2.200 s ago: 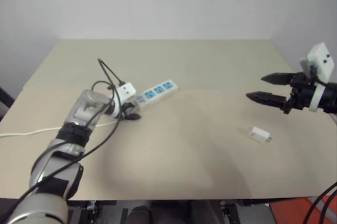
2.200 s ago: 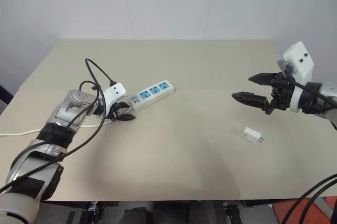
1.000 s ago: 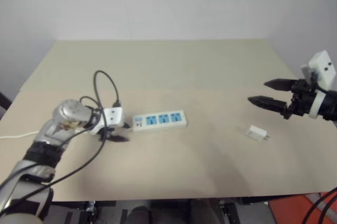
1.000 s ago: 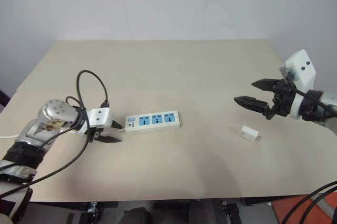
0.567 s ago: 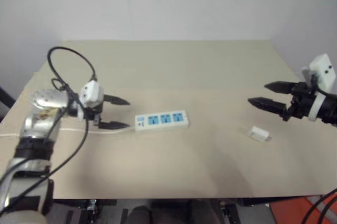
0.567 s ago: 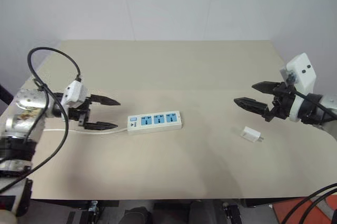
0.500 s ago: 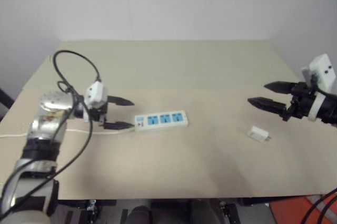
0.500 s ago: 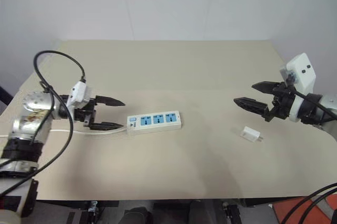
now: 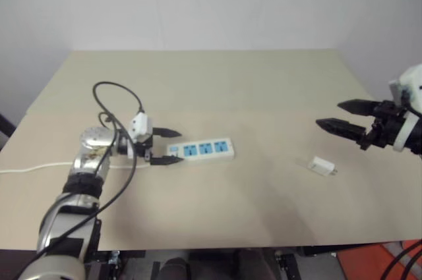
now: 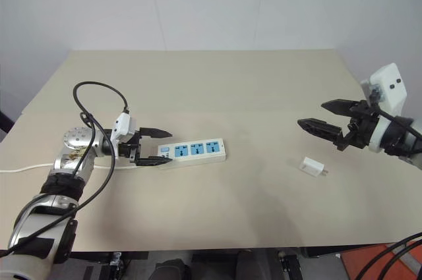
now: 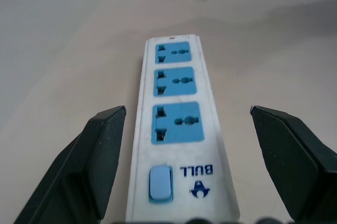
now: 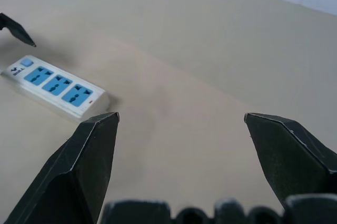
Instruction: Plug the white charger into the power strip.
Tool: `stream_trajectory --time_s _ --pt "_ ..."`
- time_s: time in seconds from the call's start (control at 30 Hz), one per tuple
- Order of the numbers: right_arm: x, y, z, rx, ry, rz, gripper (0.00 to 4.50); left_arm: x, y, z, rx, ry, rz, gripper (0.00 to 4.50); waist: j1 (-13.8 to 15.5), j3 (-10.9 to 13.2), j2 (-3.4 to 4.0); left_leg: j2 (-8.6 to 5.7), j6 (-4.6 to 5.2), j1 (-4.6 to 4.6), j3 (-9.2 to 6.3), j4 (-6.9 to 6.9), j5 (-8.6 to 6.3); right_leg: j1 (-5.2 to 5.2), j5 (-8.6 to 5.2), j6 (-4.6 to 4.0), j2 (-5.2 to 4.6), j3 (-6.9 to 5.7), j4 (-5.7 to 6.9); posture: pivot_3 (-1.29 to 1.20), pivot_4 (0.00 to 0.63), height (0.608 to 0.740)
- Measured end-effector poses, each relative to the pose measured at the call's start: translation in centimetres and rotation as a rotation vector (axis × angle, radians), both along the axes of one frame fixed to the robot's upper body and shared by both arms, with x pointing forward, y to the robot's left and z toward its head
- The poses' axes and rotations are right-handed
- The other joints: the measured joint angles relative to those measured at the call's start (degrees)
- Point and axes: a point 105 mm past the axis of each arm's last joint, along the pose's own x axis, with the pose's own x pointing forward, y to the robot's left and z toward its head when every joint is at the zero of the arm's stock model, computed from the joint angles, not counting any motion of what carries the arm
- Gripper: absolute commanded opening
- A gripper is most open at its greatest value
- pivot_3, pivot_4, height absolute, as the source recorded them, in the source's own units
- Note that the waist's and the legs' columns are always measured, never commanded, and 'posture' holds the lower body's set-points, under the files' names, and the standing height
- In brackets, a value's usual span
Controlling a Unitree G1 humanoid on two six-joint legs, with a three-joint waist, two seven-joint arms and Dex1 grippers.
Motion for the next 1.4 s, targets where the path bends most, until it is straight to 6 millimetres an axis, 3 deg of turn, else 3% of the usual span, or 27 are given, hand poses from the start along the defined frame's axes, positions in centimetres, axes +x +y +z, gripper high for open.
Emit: stream_trajectory --time_s 0.3,0.6,0.9,1.4 --pt "-0.2 0.4 0.1 0.017 0.01 0.019 4.5 -0.3 0.6 -2.3 0.018 0.025 0.017 4.12 0.02 0.0 0.0 0.0 0.0 0.01 0.0 0.0 0.0 0.01 0.0 0.0 0.0 0.0 -0.01 0.0 0.15 0.74" --pt "-0.2 0.4 0.4 0.012 0.009 0.02 4.5 0.3 0.5 -3.3 -0.001 -0.002 0.066 4.12 0.2 -0.14 0.2 -0.01 0.0 0.07 0.0 0.01 0.0 0.1 0.0 0.0 -0.01 0.0 -0.04 0.0 0.15 0.74" --pt "-0.7 0.2 1.2 0.01 0.002 0.017 4.5 0.9 0.2 -3.6 0.0 -0.014 0.096 4.12 0.38 -0.33 0.46 -0.01 0.01 0.05 0.0 0.0 0.0 0.12 0.0 0.01 0.0 0.0 -0.05 0.0 0.15 0.74" --pt "-0.7 0.2 1.0 0.012 0.008 0.012 4.5 0.7 -0.7 -2.9 -0.006 0.008 0.024 4.12 0.07 -0.33 0.45 -0.01 0.02 -0.01 -0.02 0.0 -0.01 0.06 0.02 0.04 0.0 0.0 -0.04 0.0 0.15 0.74"
